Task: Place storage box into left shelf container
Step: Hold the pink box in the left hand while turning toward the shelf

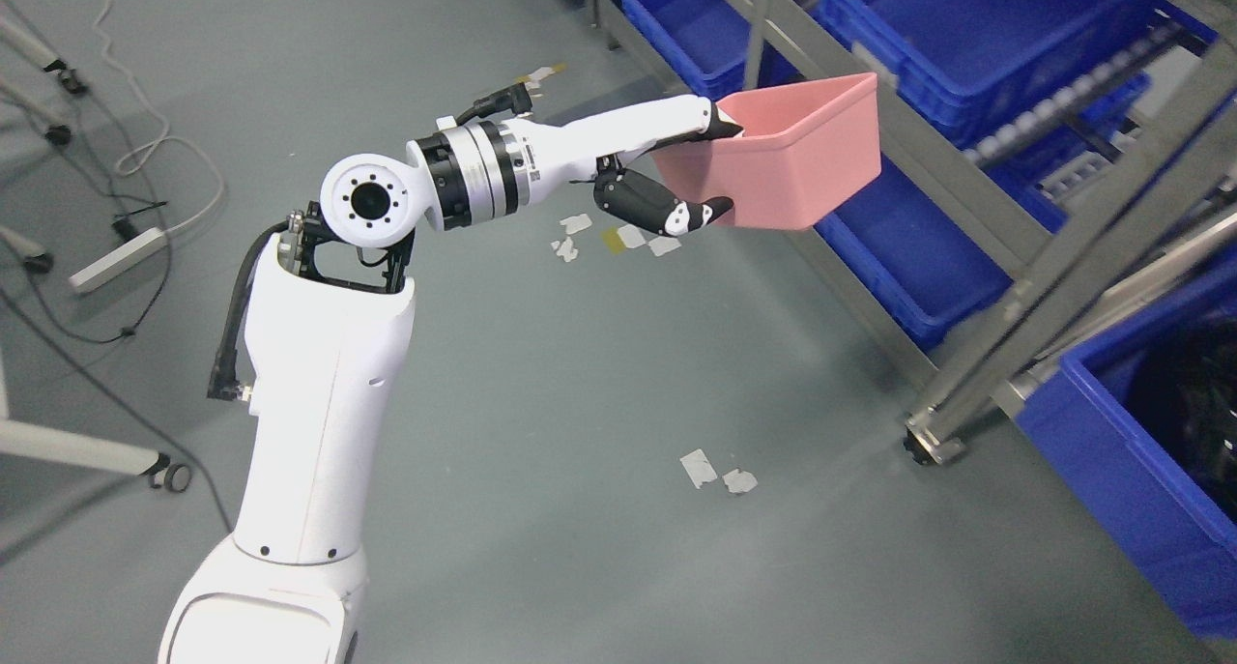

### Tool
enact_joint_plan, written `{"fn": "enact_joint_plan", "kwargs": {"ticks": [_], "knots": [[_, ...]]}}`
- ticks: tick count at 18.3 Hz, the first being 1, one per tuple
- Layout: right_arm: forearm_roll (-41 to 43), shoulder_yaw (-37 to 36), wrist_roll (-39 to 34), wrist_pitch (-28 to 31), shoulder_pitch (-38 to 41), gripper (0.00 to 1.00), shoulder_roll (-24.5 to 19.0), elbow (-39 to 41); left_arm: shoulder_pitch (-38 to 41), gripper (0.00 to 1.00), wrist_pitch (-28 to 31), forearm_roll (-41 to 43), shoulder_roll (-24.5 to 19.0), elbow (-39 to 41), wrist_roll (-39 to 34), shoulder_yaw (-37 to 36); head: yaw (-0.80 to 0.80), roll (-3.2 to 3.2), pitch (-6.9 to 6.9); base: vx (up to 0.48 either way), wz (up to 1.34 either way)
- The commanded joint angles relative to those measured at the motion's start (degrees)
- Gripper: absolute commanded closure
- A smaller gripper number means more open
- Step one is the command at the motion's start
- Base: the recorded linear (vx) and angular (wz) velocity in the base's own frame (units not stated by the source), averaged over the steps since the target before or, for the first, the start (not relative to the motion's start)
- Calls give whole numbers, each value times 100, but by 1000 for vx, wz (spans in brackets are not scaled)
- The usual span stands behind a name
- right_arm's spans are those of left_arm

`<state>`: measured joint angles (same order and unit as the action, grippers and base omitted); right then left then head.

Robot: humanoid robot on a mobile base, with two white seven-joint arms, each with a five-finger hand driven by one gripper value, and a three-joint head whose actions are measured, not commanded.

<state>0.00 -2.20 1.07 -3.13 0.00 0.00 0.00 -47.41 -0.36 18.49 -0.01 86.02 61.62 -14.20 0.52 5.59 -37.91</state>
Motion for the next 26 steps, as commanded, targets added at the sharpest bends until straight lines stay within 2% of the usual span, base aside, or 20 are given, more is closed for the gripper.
{"fn": "enact_joint_plan", "kwargs": {"ticks": [1, 6, 11, 20, 26], "knots": [[0, 0, -2, -3, -105, 1, 100, 100, 610, 98, -148, -4, -99, 187, 8, -127, 0, 0, 0, 139, 692], [0, 0, -2, -3, -105, 1, 100, 100, 803, 98, -333, -4, -99, 205, -1, -92, 0, 0, -2, 243, 686], [0, 0, -2, -3, -105, 1, 100, 100, 821, 97, -351, -4, -99, 205, -18, -48, 0, 0, -2, 468, 503], [0, 0, -2, -3, -105, 1, 100, 100, 1014, 97, -439, -21, -99, 222, -18, -48, 0, 0, -2, 477, 30], [0, 0, -2, -3, -105, 1, 100, 100, 1445, 97, -483, -21, -99, 266, -18, -57, 0, 0, -2, 438, -112]]}}
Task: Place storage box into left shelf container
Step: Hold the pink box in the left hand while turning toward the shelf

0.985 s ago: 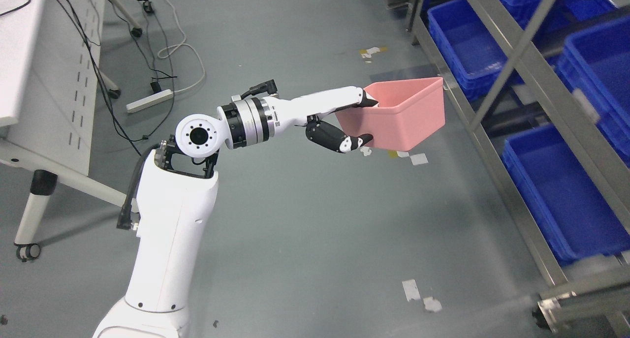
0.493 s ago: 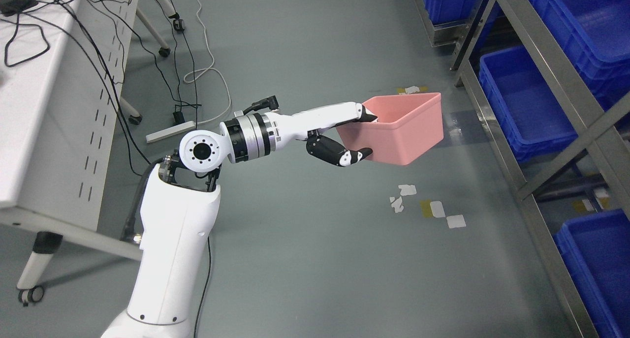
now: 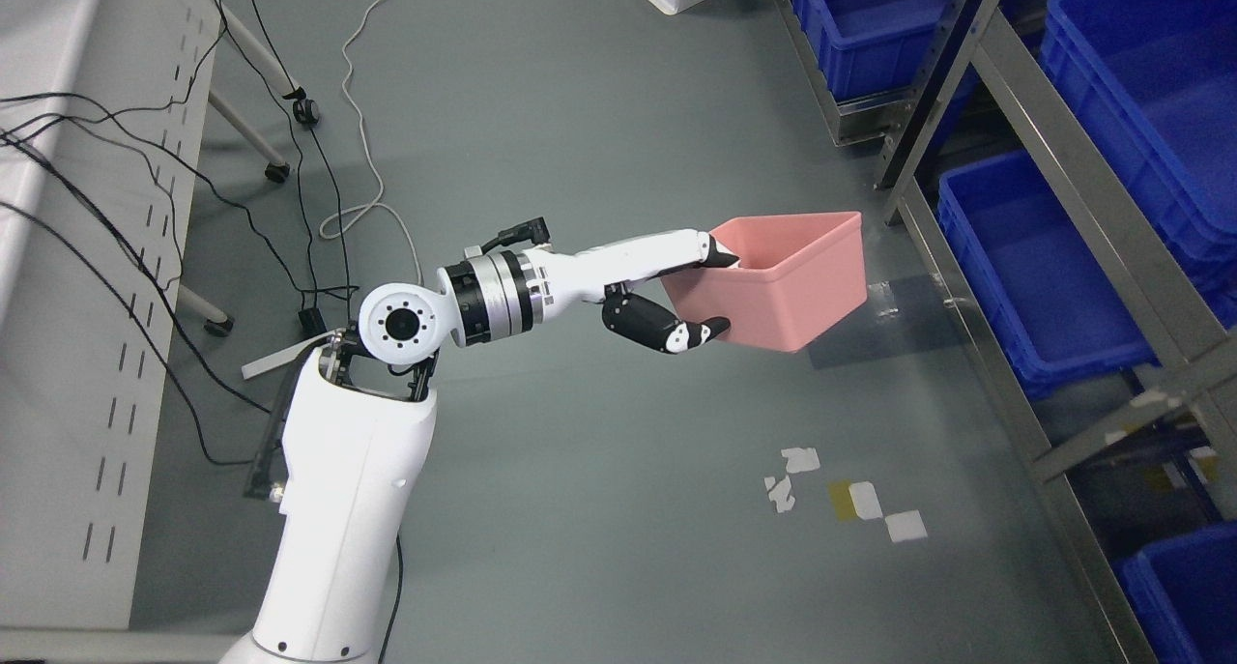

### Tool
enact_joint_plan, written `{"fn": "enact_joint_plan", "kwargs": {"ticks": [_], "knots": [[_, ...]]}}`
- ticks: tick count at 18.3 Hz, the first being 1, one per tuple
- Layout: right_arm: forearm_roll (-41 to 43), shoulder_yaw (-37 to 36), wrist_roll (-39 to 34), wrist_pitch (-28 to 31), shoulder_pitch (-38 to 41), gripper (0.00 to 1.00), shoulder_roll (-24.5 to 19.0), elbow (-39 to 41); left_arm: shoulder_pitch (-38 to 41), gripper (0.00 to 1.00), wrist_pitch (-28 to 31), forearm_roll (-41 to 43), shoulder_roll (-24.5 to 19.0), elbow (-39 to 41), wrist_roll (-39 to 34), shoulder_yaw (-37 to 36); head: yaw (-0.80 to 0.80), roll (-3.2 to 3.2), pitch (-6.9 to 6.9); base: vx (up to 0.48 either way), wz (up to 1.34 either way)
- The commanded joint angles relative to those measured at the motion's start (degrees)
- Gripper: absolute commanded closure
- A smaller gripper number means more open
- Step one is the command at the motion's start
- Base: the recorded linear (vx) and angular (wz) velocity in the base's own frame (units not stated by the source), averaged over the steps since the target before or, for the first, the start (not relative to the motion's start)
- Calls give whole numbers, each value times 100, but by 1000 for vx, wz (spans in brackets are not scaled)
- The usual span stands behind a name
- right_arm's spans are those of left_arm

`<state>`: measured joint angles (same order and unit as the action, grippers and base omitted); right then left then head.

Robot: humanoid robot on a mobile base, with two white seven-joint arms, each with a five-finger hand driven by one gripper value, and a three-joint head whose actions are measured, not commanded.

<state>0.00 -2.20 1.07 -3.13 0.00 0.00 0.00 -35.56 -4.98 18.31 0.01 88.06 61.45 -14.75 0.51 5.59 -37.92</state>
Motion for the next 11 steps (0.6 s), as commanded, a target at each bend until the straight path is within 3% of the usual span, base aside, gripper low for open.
{"fn": "enact_joint_plan", "kwargs": {"ticks": [1, 11], "knots": [[0, 0, -2, -3, -106, 1, 100, 100, 260, 97, -20, -3, -101, 71, -2, -1, 0, 0, 0, 476, -42], [0, 0, -2, -3, -106, 1, 100, 100, 252, 97, -117, -47, -101, 80, -2, 7, 0, 0, 0, 420, 143]]}}
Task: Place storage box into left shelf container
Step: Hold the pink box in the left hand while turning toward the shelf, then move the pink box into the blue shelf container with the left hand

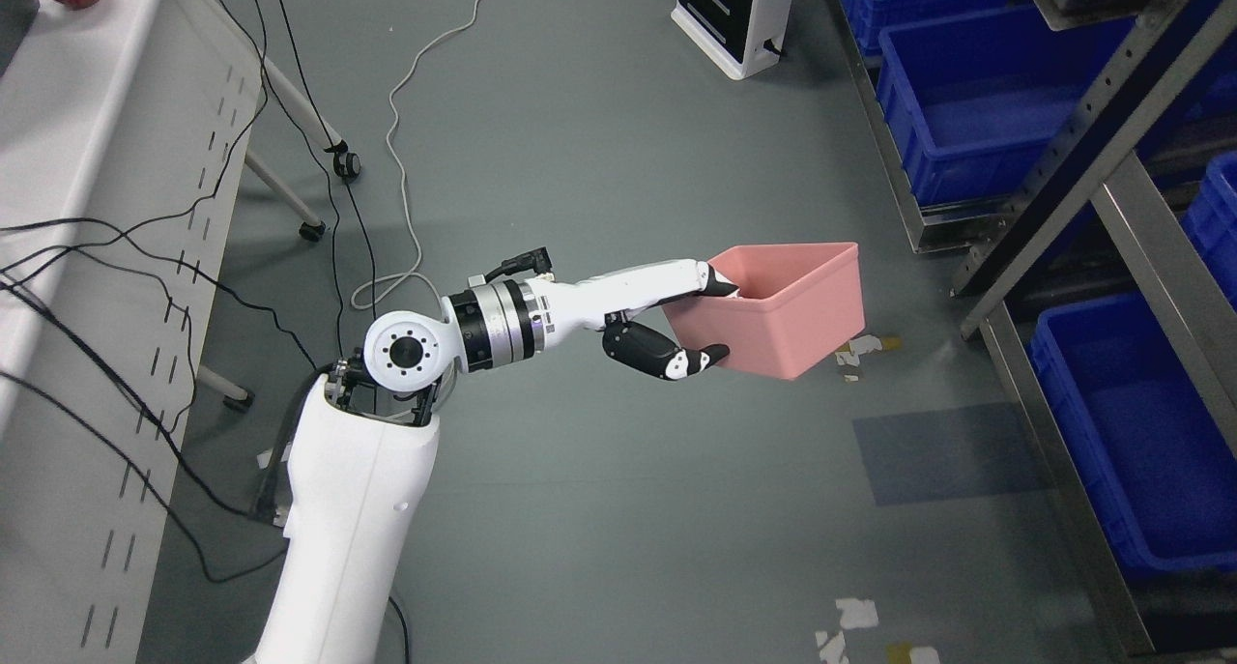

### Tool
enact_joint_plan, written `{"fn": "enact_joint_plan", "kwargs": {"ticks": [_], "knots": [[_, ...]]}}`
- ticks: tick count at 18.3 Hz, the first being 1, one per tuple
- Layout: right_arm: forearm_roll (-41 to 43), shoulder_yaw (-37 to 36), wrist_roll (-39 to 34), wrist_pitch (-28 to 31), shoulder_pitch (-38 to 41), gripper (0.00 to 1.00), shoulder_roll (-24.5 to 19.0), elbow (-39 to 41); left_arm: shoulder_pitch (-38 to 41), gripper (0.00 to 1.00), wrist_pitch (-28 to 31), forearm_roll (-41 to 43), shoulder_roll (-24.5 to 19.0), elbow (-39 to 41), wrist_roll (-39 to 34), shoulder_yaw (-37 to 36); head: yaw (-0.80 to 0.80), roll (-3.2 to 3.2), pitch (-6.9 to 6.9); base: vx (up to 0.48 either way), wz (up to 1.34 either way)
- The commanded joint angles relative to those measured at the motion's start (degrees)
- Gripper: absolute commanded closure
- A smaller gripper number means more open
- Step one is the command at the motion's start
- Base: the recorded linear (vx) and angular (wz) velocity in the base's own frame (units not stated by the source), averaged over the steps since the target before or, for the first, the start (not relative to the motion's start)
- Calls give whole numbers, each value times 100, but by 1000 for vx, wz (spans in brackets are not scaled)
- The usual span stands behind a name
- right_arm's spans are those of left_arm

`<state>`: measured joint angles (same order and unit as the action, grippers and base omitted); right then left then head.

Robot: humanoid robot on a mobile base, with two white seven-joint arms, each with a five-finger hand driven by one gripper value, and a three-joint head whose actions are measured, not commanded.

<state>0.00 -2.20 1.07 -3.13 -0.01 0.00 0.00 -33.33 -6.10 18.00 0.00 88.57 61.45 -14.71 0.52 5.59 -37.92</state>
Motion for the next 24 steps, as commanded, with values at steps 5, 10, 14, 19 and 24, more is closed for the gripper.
{"fn": "enact_joint_plan", "kwargs": {"ticks": [5, 10, 14, 19, 24], "knots": [[0, 0, -2, -4, -105, 1, 100, 100, 19, 97, 4, -16, -100, 19, -1, -14, 0, 0, 0, 424, -352], [0, 0, -2, -4, -105, 1, 100, 100, 19, 97, 30, -42, -100, 11, 16, -93, 0, 0, 0, 352, -1069], [0, 0, -2, -4, -105, 1, 100, 100, 28, 97, 39, -68, -100, -7, 42, -329, 0, 0, 0, 296, -1143], [0, 0, -2, -4, -105, 1, 100, 100, 2, 97, -14, -95, -100, 11, 60, -612, 0, 0, 0, 241, -945], [0, 0, -2, -4, -105, 1, 100, 100, -104, 97, 48, 1055, -100, -24, 491, 555, 0, 0, 0, 176, -595]]}}
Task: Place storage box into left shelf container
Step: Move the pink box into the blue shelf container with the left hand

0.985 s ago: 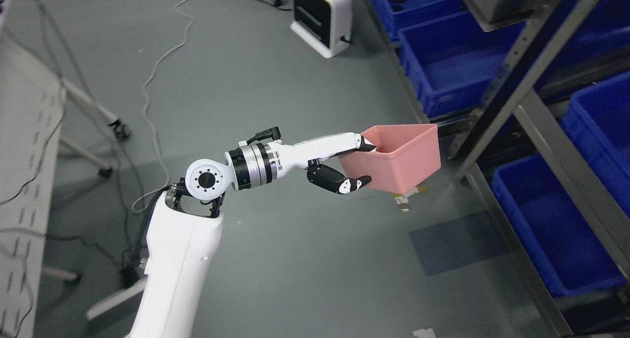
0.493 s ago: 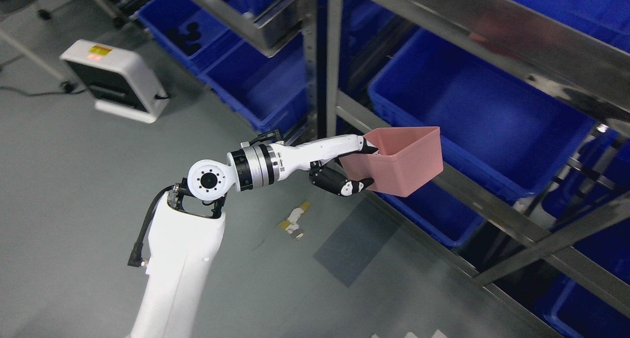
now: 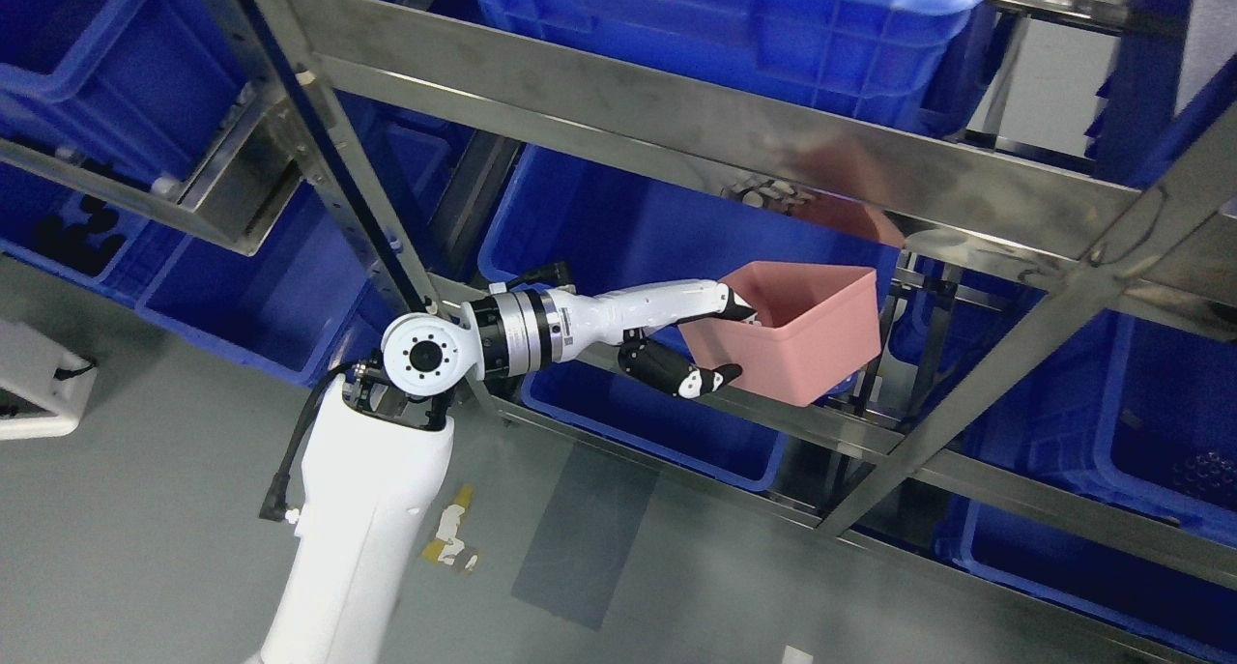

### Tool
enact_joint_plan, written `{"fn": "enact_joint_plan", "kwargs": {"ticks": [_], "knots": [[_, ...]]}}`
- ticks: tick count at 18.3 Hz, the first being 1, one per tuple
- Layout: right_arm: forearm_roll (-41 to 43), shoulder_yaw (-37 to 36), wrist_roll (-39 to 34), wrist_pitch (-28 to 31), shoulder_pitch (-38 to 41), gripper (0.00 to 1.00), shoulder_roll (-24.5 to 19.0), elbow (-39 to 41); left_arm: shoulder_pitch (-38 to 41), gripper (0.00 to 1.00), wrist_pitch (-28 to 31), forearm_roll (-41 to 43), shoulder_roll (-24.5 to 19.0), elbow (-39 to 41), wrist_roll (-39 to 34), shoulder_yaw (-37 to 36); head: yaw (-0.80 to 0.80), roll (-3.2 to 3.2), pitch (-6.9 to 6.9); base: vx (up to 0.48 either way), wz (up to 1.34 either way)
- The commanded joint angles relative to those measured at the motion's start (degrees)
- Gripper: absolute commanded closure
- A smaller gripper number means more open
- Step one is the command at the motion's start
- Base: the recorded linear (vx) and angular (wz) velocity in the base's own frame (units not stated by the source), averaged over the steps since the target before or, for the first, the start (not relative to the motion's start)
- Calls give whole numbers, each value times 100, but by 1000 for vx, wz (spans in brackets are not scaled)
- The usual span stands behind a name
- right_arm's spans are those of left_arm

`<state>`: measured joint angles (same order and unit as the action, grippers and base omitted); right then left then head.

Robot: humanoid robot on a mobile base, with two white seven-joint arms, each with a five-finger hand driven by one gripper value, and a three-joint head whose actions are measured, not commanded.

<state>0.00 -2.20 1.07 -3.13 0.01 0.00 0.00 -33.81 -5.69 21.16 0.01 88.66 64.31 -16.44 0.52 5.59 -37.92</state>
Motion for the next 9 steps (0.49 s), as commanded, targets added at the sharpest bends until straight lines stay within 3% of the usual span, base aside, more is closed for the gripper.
{"fn": "enact_joint_plan", "kwargs": {"ticks": [1, 6, 9], "knots": [[0, 0, -2, -3, -106, 1, 100, 100, -29, 97, 6, 993, -101, -102, 222, 922, 0, 0, 0, 131, -381], [0, 0, -2, -3, -106, 1, 100, 100, 252, 96, -81, 1461, -101, -357, 161, 1248, 0, 0, 0, 97, -256], [0, 0, -2, -3, -106, 1, 100, 100, 253, 91, -432, 1453, -101, -612, -84, 1433, 0, 0, 0, 41, -85]]}}
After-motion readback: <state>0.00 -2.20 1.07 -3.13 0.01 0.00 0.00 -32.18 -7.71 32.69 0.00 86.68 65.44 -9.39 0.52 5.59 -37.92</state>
